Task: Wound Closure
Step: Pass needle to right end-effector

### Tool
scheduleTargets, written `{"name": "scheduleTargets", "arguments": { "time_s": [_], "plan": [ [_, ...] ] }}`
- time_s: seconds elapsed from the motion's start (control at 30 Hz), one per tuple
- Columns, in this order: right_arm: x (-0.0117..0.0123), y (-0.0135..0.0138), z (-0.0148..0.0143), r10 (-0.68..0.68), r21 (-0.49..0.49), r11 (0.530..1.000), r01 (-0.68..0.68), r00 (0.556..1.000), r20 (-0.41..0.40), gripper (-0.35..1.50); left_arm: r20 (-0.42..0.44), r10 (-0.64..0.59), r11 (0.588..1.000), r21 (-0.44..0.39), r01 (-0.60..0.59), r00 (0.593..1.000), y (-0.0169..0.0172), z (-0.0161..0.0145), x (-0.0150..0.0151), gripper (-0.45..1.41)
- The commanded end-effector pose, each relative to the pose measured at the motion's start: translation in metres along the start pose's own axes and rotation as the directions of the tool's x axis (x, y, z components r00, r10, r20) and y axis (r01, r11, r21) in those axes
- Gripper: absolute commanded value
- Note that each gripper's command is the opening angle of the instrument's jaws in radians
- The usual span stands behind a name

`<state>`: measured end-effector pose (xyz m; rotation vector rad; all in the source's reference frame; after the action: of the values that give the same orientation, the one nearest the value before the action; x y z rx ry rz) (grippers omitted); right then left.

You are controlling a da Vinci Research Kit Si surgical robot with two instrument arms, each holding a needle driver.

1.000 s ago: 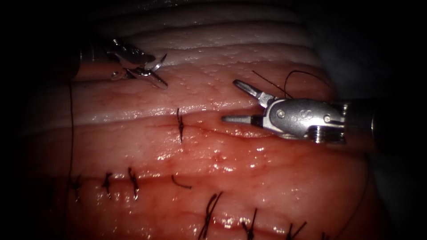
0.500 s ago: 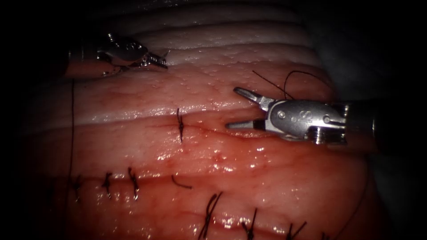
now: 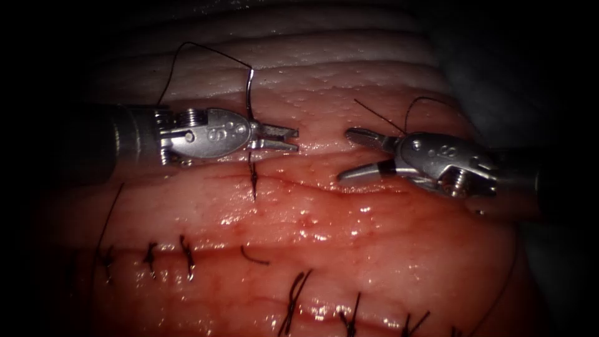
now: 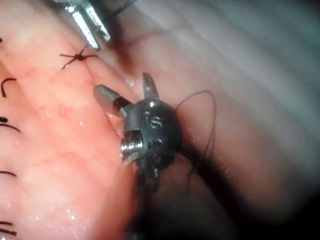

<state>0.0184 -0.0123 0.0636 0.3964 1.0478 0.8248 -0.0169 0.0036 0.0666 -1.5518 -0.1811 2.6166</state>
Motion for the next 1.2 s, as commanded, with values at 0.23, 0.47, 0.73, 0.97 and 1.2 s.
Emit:
{"name": "scheduleTargets", "arguments": {
  "time_s": [0.23,0.47,0.73,0.97,1.2],
  "plan": [
    [0.0,0.0001,0.0008,0.461,0.243,0.871,-0.426,0.881,-0.105,0.71,-0.177,0.255,0.967,0.04,-0.252,0.951,0.0051,-0.0003,0.005,-0.45],
    [0.0003,-0.0008,0.0017,0.665,0.461,0.689,-0.56,0.741,-0.094,1.06,-0.265,0.375,0.927,0.127,-0.353,0.888,0.0067,-0.0009,0.006,-0.45],
    [0.0015,-0.0038,0.0031,0.766,0.641,0.499,-0.584,0.643,-0.009,1.23,-0.35,0.444,0.895,0.218,-0.389,0.825,0.0089,-0.0021,0.0056,-0.45],
    [0.0026,-0.0064,0.0046,0.784,0.642,0.486,-0.593,0.621,-0.019,1.25,-0.36,0.455,0.89,0.225,-0.397,0.814,0.0096,-0.0019,0.0061,-0.45],
    [0.003,-0.0071,0.0054,0.789,0.626,0.493,-0.604,0.613,-0.031,1.28,-0.356,0.461,0.886,0.229,-0.402,0.813,0.0099,-0.0019,0.0065,-0.45]
  ]
}}
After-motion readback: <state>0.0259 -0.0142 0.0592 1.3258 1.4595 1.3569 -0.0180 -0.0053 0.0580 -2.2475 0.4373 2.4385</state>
